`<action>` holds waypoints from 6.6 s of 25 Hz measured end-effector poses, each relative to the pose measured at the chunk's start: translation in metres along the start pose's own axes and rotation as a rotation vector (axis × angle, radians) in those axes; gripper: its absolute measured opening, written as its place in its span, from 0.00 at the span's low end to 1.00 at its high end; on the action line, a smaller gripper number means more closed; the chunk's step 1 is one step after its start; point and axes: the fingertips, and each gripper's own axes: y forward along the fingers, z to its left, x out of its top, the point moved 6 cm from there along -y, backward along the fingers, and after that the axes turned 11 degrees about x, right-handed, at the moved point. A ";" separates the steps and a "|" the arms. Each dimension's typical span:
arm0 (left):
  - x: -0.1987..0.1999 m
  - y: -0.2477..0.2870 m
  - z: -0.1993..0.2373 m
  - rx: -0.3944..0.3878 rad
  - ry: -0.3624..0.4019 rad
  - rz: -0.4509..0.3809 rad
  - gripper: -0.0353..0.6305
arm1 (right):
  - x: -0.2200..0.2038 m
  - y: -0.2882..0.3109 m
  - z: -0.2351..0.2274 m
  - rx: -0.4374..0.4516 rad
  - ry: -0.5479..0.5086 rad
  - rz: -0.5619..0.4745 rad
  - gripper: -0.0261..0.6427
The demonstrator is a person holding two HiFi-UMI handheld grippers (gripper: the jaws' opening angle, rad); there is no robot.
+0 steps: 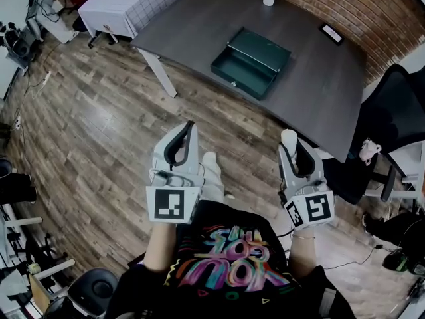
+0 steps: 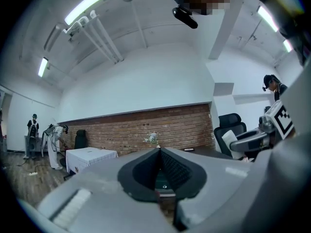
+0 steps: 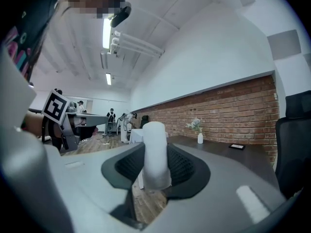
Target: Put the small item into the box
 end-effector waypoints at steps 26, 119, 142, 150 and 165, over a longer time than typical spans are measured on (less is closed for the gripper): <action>-0.015 0.252 0.120 -0.113 -0.003 0.044 0.06 | 0.014 0.226 -0.098 -0.140 0.050 0.075 0.25; -0.019 0.442 0.031 -0.319 -0.008 0.084 0.06 | -0.111 0.327 -0.186 0.087 0.172 0.509 0.25; -0.024 0.440 0.039 -0.303 -0.016 0.101 0.06 | -0.160 0.347 -0.164 0.235 0.232 0.741 0.25; -0.023 0.435 0.039 -0.300 -0.005 0.093 0.06 | -0.171 0.352 -0.161 0.252 0.246 0.813 0.26; -0.020 0.430 0.044 -0.261 -0.012 0.091 0.06 | -0.180 0.358 -0.163 0.272 0.257 0.874 0.28</action>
